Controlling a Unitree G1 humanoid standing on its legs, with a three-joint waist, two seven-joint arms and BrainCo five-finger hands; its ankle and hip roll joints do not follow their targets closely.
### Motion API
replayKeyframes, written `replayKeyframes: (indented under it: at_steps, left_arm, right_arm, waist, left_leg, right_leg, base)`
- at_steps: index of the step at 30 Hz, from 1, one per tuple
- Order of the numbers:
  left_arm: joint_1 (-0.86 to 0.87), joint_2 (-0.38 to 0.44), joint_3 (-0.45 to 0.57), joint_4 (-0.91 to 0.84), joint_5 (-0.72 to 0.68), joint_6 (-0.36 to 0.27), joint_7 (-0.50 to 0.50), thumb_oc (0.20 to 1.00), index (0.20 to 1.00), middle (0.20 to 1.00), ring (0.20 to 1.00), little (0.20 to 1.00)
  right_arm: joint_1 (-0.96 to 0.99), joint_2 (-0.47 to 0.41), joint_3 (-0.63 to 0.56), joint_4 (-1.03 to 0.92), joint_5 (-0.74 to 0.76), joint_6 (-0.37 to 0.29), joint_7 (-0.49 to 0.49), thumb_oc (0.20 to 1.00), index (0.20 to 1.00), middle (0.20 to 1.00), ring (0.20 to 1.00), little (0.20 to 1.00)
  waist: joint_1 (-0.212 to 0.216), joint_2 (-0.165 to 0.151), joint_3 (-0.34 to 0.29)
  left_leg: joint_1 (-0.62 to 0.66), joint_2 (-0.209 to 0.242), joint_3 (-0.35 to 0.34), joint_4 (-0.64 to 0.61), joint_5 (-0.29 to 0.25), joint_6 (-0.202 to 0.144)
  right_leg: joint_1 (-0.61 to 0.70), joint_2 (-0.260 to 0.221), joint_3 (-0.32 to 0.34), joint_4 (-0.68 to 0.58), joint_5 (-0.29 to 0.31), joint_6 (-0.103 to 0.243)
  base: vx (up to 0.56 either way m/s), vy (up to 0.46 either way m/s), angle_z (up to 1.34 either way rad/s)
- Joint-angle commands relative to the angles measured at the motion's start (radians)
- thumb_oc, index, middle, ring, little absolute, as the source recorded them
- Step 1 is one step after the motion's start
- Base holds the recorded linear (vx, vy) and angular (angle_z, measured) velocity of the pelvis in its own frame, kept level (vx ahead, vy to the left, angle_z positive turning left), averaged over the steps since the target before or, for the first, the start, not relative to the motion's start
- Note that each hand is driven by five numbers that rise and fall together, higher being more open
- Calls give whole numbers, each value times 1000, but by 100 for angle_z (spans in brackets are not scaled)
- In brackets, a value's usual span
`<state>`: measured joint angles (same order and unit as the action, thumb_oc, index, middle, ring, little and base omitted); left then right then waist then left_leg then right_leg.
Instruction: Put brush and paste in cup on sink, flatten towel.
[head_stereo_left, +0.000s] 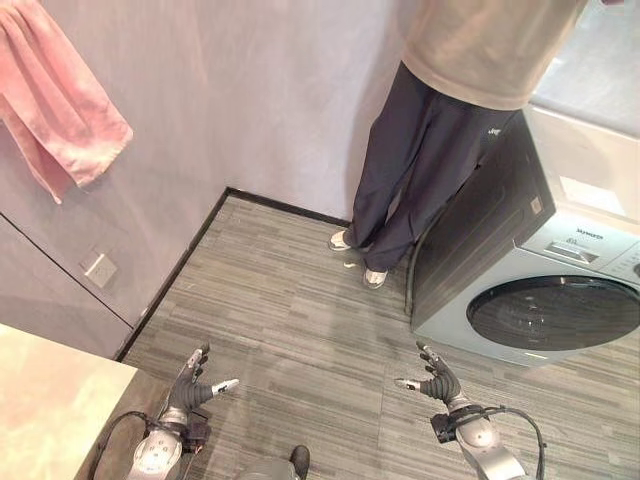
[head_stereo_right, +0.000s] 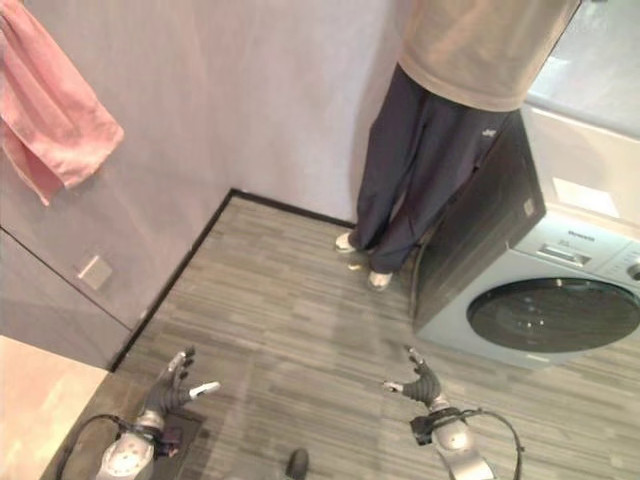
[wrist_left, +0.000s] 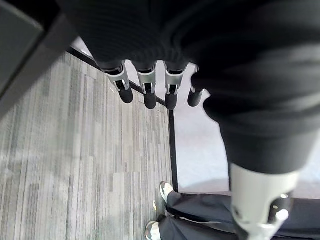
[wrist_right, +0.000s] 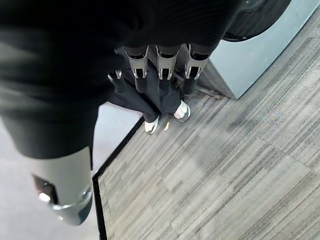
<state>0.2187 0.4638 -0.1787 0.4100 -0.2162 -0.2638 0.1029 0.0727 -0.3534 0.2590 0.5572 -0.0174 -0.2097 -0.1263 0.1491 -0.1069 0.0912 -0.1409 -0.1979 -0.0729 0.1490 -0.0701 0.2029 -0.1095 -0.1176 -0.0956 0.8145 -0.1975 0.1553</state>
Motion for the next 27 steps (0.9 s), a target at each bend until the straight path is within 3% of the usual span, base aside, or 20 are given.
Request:
replayKeyframes:
  at_steps: [1,2,3,5,6,7,8,9,14,16,18,23,26,27]
  left_arm:
    - [-12,42,13,-84,35,-36,2,1000,1000,1000,1000,1000]
    - [-12,42,13,-83,35,-36,2,1000,1000,1000,1000,1000]
    - [-10,37,10,-75,36,-37,1,1000,1000,1000,1000,1000]
    - [-14,34,6,-60,44,-35,3,1000,1000,1000,1000,1000]
    - [-14,34,6,-59,44,-35,3,1000,1000,1000,1000,1000]
    - [-30,23,4,-37,49,-43,12,1000,1000,1000,1000,1000]
    - [-30,22,4,-37,49,-44,12,1000,1000,1000,1000,1000]
    - [-37,19,2,-32,52,-48,18,1000,1000,1000,1000,1000]
    - [-54,10,-21,-11,75,-48,22,1000,1000,1000,1000,1000]
    - [-66,5,-30,2,74,-53,29,1000,1000,1000,1000,1000]
    - [-72,7,-32,-3,62,-50,34,1000,1000,1000,1000,1000]
    - [-91,11,-52,-3,58,-51,41,1000,1000,1000,1000,1000]
    - [-103,16,-56,-1,72,-46,41,1000,1000,1000,1000,1000]
    - [-115,18,-63,-1,80,-44,40,1000,1000,1000,1000,1000]
  right_arm:
    - [12,-21,-33,-77,6,-26,-3,1000,1000,1000,1000,1000]
    - [11,-21,-33,-77,6,-26,-3,1000,1000,1000,1000,1000]
    - [13,-25,-32,-85,19,-33,0,1000,1000,1000,1000,1000]
    - [21,-25,-27,-88,31,-36,2,1000,1000,1000,1000,1000]
    - [21,-25,-27,-88,31,-36,2,1000,1000,1000,1000,1000]
    - [26,-26,-17,-102,32,-33,-2,1000,1000,1000,1000,1000]
    - [26,-27,-17,-102,32,-33,-2,1000,1000,1000,1000,1000]
    - [28,-27,-17,-110,29,-31,-2,1000,1000,1000,1000,1000]
    - [54,-46,-32,-140,43,-39,15,1000,1000,1000,1000,1000]
    - [60,-61,-35,-149,36,-41,14,1000,1000,1000,1000,1000]
    - [58,-78,-41,-163,40,-41,10,1000,1000,1000,1000,1000]
    - [44,-98,-35,-172,24,-44,-1,1000,1000,1000,1000,1000]
    - [38,-112,-20,-185,7,-46,1,1000,1000,1000,1000,1000]
    - [42,-122,-19,-213,11,-52,3,1000,1000,1000,1000,1000]
  waist:
    - [-17,43,16]
    - [-19,43,17]
    - [-34,50,23]
    - [-52,42,38]
    - [-54,45,40]
    - [-81,52,57]
    - [-81,55,58]
    - [-99,59,64]
    - [-119,40,43]
    - [-125,44,35]
    - [-133,51,21]
    - [-135,58,10]
    - [-135,59,9]
    - [-130,47,27]
  left_leg:
    - [4,91,-4,40,4,-110]
    - [5,90,-5,40,5,-110]
    - [40,100,-7,25,-11,-125]
    - [75,92,-32,23,-20,-140]
    - [79,94,-34,24,-23,-140]
    - [122,97,-69,20,-46,-158]
    - [125,99,-70,20,-49,-158]
    - [146,105,-100,22,-53,-165]
    - [158,118,-150,40,-63,-186]
    - [159,132,-171,35,-52,-199]
    - [169,173,-197,-14,-26,-221]
    - [177,224,-192,-45,6,-245]
    - [162,239,-176,9,21,-260]
    - [96,231,-137,137,66,-274]
  right_leg:
    - [-79,61,-53,-291,232,-20]
    - [-78,60,-54,-291,231,-20]
    - [-105,55,-106,-392,171,-38]
    - [-161,60,-93,-515,190,-30]
    - [-154,63,-96,-519,190,-31]
    - [-200,56,-26,-672,251,-13]
    - [-197,59,-27,-674,251,-13]
    - [-230,59,31,-702,290,2]
    - [-194,87,58,-707,301,-18]
    - [-185,96,28,-705,294,-26]
    - [-190,113,-9,-677,251,-46]
    - [-188,127,-52,-649,205,-66]
    - [-168,138,-61,-641,173,-81]
    - [-130,135,-63,-652,160,-96]
  base:
    - [151,107,56]
    - [213,63,45]
    - [234,-8,25]
    - [250,-28,4]
    - [343,-84,51]
    - [267,-71,61]
    - [431,-117,85]
    - [248,-71,76]
    - [204,-114,88]
    - [193,-149,68]
    - [225,-195,33]
    - [133,-135,32]
    - [120,-107,-1]
    - [25,-70,9]
